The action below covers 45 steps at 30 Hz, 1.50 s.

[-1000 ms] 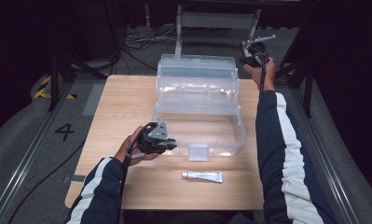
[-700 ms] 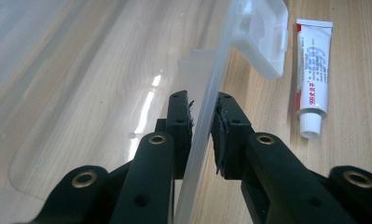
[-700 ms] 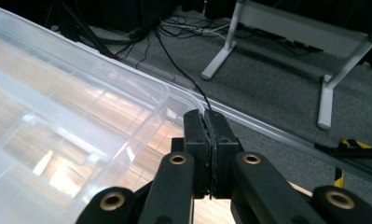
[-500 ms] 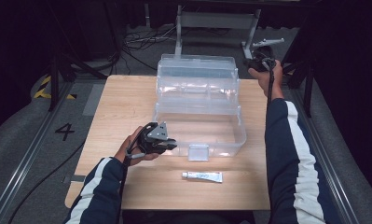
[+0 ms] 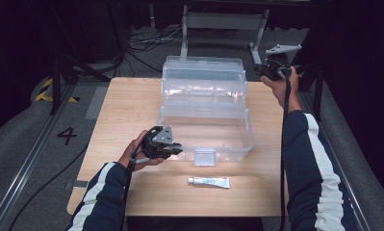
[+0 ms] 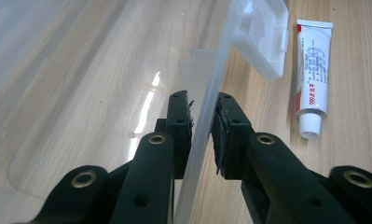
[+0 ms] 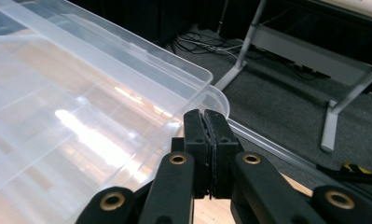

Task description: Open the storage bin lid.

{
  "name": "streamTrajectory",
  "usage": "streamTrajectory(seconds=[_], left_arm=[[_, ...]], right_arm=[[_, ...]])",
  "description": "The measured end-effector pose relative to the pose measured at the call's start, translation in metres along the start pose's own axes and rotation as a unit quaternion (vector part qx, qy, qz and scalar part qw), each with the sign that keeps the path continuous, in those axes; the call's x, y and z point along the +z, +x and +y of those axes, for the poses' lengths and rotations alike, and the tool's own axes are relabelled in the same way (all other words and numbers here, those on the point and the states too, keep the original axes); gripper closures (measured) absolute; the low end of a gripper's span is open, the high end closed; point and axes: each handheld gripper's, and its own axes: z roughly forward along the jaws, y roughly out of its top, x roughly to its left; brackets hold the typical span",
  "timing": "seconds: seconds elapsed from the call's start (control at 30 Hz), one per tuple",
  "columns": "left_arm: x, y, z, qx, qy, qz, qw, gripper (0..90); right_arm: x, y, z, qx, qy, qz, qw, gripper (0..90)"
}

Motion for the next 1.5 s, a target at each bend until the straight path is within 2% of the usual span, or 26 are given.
streamTrajectory(seconds=[0.43,0.63,0.93,1.27,1.5], left_arm=[[0.000,0.000,0.000,-0.001,0.001,0.000,1.0000,78.4],[0.000,0.000,0.000,-0.003,0.002,0.000,1.0000,78.3],[0.000,0.000,0.001,-0.004,0.002,0.000,1.0000,78.1],[0.000,0.000,0.001,-0.006,0.004,0.001,1.0000,78.0],[0.000,0.000,0.001,-0.006,0.005,0.001,1.0000,77.9]], right_arm=[[-0.043,0.027,-0.013,-0.036,-0.026,0.036,0.9984,88.1],[-0.058,0.036,-0.020,-0.043,-0.036,0.052,0.9971,87.1],[-0.079,0.053,-0.040,-0.064,-0.035,0.080,0.9942,84.1],[-0.100,0.066,-0.068,-0.072,-0.037,0.108,0.9908,82.0],[-0.115,0.081,-0.089,-0.081,-0.035,0.129,0.9878,79.7]])
